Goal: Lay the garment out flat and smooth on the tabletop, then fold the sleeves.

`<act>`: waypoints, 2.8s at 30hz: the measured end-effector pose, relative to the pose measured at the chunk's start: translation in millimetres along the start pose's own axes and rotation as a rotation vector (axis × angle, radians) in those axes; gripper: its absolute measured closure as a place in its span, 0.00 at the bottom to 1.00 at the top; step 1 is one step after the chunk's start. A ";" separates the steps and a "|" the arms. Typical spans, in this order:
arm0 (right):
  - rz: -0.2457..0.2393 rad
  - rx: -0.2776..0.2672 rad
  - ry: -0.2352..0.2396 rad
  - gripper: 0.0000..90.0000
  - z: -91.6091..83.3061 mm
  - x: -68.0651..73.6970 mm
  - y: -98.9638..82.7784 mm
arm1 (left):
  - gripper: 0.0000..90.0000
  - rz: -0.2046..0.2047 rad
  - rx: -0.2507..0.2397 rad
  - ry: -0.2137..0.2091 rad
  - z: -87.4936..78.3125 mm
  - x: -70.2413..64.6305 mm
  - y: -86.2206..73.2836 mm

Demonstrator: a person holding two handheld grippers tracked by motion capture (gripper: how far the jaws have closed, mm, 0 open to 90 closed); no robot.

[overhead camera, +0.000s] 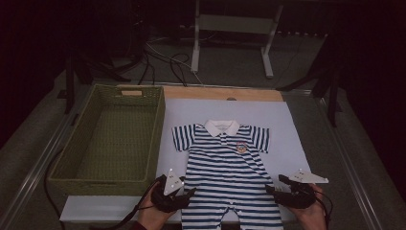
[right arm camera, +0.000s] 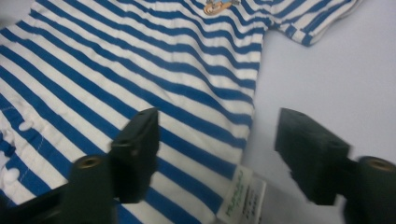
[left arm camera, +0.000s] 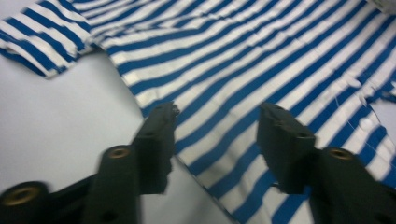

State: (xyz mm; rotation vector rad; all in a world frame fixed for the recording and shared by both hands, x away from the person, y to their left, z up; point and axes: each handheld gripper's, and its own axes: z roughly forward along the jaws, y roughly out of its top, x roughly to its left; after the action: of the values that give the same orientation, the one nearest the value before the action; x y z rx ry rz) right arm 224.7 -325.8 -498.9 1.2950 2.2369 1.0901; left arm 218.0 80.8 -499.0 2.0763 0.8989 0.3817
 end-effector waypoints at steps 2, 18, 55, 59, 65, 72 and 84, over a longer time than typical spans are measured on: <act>-0.003 -0.017 0.008 0.22 0.6 0.6 0.7 | 0.42 -0.010 -0.010 0.002 1.0 0.9 1.5; -0.031 -0.113 0.041 0.09 4.6 7.4 11.0 | 0.22 -0.094 -0.081 -0.012 7.7 10.8 10.6; -0.032 -0.200 0.027 0.09 21.1 12.8 16.5 | 0.00 -0.121 -0.133 0.064 27.8 23.7 43.3; -0.038 -0.202 0.019 0.09 21.7 12.4 16.4 | 0.00 -0.132 -0.147 0.080 32.2 27.2 47.2; -0.031 -0.201 0.013 0.09 21.9 8.8 14.8 | 0.00 -0.159 -0.138 0.123 40.7 36.1 50.2; -0.031 -0.208 0.011 0.09 21.6 8.7 15.3 | 0.00 -0.179 -0.148 0.159 46.9 43.8 56.1; -0.032 -0.225 0.020 0.09 27.3 8.4 21.4 | 0.00 -0.156 -0.138 0.163 56.6 51.0 63.6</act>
State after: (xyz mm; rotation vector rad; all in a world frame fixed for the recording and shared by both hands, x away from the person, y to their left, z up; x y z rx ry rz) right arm 249.5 -300.2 -499.8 1.1555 2.0705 1.3045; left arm 314.0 59.1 -486.0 1.8557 1.0918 0.5200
